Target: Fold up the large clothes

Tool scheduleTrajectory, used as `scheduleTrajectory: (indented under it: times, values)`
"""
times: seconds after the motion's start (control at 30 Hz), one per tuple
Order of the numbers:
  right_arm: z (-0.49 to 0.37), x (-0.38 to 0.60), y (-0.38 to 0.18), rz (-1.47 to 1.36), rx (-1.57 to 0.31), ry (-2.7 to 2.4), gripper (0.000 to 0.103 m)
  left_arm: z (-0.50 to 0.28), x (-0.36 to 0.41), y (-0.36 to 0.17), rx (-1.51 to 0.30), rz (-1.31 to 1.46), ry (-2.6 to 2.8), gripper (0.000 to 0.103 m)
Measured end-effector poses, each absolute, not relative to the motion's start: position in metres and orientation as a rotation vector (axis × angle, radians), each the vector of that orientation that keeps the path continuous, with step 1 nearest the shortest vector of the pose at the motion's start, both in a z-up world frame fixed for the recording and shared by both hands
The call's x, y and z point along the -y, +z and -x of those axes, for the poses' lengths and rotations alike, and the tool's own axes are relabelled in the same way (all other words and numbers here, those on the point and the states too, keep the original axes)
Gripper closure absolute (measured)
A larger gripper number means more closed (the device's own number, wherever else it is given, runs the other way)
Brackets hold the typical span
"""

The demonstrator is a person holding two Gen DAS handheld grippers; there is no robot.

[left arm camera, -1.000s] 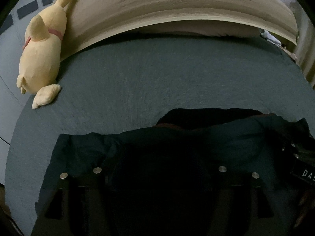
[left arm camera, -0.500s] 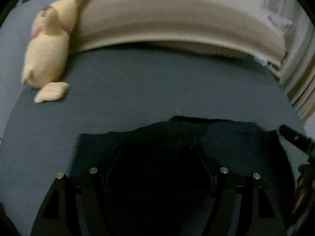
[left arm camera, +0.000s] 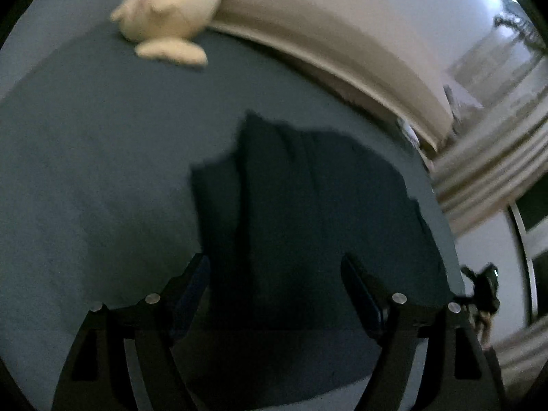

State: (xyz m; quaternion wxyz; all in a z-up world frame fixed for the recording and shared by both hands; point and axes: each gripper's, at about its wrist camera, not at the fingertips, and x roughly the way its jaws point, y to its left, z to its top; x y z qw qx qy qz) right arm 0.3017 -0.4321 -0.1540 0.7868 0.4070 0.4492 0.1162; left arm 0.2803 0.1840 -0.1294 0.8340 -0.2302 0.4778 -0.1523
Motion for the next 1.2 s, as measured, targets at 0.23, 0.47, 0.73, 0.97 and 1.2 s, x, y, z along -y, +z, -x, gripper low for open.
scheduleTrajectory:
  times: [0.23, 0.47, 0.73, 0.97, 1.2]
  values:
    - [-0.307, 0.415, -0.168, -0.889, -1.019, 0.341, 0.003, -0.281, -0.169, -0.157, -1.080, 0.504, -0.340, 0.024]
    - [-0.312, 0.396, -0.180, -0.805, -1.095, 0.352, 0.054, -0.281, -0.168, -0.175, -1.127, 0.520, -0.319, 0.027]
    - [-0.299, 0.367, -0.092, -0.485, -0.978, 0.333, 0.084, -0.270, -0.153, -0.137, -1.078, 0.416, -0.258, 0.084]
    - [-0.308, 0.383, -0.159, -0.606, -1.089, 0.265, 0.075, -0.272, -0.154, -0.162, -1.108, 0.470, -0.248, 0.071]
    - [-0.293, 0.427, -0.139, -0.785, -0.964, 0.282, 0.019, -0.273, -0.192, -0.140, -1.034, 0.583, -0.277, 0.050]
